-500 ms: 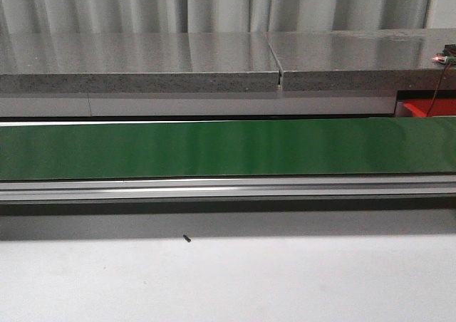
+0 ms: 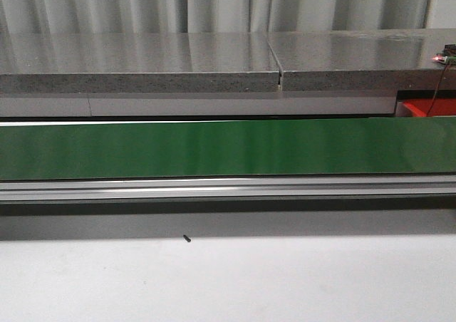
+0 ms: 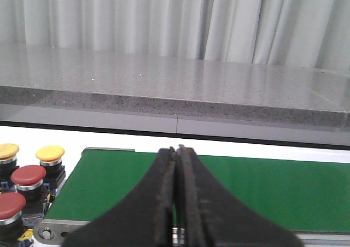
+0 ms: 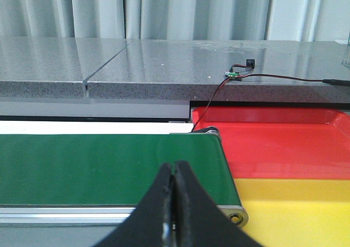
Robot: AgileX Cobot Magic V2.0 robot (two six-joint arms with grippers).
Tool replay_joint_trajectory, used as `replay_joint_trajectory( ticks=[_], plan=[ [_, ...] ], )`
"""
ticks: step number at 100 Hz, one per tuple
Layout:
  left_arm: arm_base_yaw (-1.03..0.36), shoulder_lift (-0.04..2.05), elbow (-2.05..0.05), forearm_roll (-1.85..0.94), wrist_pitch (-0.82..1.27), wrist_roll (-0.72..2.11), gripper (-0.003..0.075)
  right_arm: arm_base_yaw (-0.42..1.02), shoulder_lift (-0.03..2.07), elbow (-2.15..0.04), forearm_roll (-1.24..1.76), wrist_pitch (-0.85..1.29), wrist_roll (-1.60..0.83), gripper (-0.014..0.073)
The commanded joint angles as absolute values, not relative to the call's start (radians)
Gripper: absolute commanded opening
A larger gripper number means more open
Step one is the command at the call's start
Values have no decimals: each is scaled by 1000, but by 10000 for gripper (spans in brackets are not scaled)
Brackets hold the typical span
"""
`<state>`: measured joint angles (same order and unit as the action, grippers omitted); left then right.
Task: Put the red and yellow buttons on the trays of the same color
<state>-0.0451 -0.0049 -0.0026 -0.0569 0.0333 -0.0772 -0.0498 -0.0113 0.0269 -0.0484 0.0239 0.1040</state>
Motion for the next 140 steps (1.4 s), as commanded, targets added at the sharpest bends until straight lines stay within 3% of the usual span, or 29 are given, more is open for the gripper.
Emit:
replay_joint_trajectory(
  ticks=[1,45,72,130,140],
  plan=[
    [-43,-38,30,-55,-45,-88,-20,-48,-29,11,-59,-59,105,-66],
    [-43,-38,-26,-54,0,-88,-20,-48,-29,11,-59,-59,105,-66],
    [-43,-6,-223,-54,182,-88,-20,-48,-29,11,-59,-60,105,-66],
    [-43,460,-509,12,369,-88,-18,-48,-29,11,-59,-60,105,-66],
    [-43,537,-561,12,397,-88,41,-48,-29,11,-59,-60,105,-66]
  ],
)
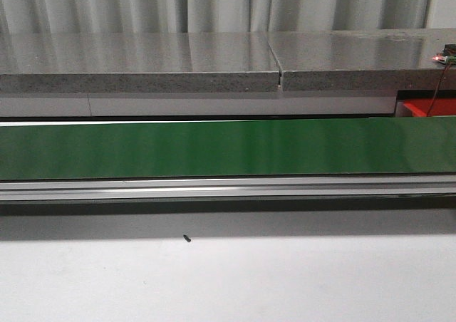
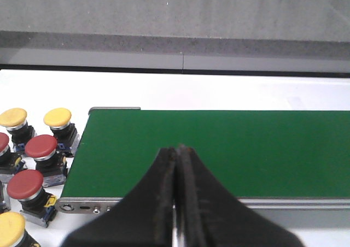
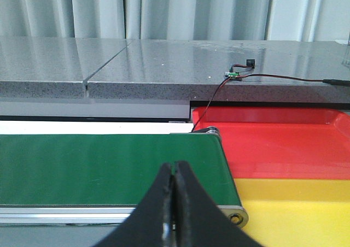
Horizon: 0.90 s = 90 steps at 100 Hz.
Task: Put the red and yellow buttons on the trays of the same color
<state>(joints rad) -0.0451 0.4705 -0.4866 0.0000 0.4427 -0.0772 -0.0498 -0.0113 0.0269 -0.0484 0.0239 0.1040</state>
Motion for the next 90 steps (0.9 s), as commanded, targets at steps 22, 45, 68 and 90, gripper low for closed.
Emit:
replay_joint_trajectory(
  ticks=[22,45,68,90],
  plan=[
    [-43,670,-657,12,417,-88,559,-48,-29,11,-59,-60,105,-66],
    [-43,811,-756,12,516,-88,661,-48,-29,11,-59,-60,105,-66],
    [-41,929,-865,0,584,-170,641,-48,-29,11,-59,-60,105,-66],
    [43,1041,-967,-13,683,-194,641,-48,-29,11,-59,-60,105,-66]
  ],
)
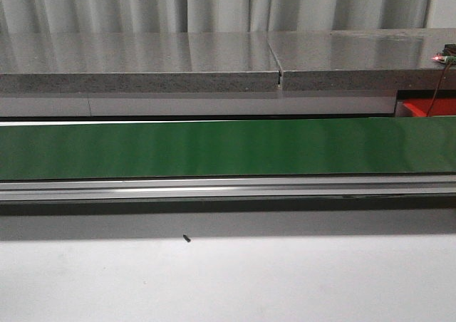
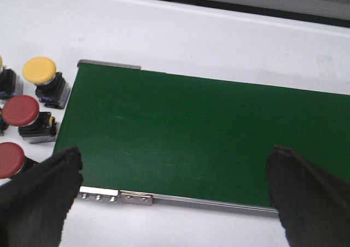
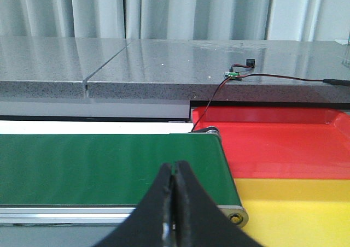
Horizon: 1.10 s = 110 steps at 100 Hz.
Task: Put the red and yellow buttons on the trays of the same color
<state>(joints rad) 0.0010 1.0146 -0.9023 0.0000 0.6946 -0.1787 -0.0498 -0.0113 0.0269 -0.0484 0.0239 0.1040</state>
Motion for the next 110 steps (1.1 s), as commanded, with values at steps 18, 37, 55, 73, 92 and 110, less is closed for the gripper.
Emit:
replay_joint_trajectory(
  ticks=[18,37,55,73,92,110],
  plan=[
    [171,1082,-994,-17,735,-194,641,-48,-29,11,-59,-60,105,-66],
    [327,1093,-994,-20,875,-194,641,-48,-29,11,-59,-60,105,-66],
    [448,1103,-994,-20,940,-194,641,-48,-29,11,-59,-60,105,-66],
    [482,1157,-994,-6,998,-184,641,-48,-29,11,-59,-59,105,-66],
    [482,1232,-994,-6,996,-184,641,-48,-29,11,-59,-59,105,-66],
    [482,1334,-994,-8,956,-184,641,-48,-29,11,-59,-59,105,-66]
  ],
)
